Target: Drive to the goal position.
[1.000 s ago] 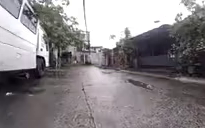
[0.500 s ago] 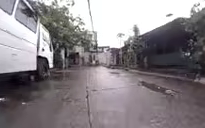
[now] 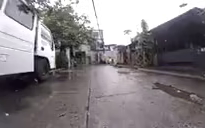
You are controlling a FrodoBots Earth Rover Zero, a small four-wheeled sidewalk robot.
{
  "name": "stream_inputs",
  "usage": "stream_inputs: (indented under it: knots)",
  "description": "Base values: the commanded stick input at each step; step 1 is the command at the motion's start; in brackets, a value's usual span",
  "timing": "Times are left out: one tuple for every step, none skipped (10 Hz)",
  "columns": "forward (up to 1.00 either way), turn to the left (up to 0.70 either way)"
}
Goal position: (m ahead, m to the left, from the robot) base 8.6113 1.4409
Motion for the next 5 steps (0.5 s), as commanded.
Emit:
stream_inputs:
  knots:
    - [1.00, 0.00]
    - [1.00, 0.00]
    - [1.00, 0.16]
    - [1.00, 0.14]
    - [1.00, 0.00]
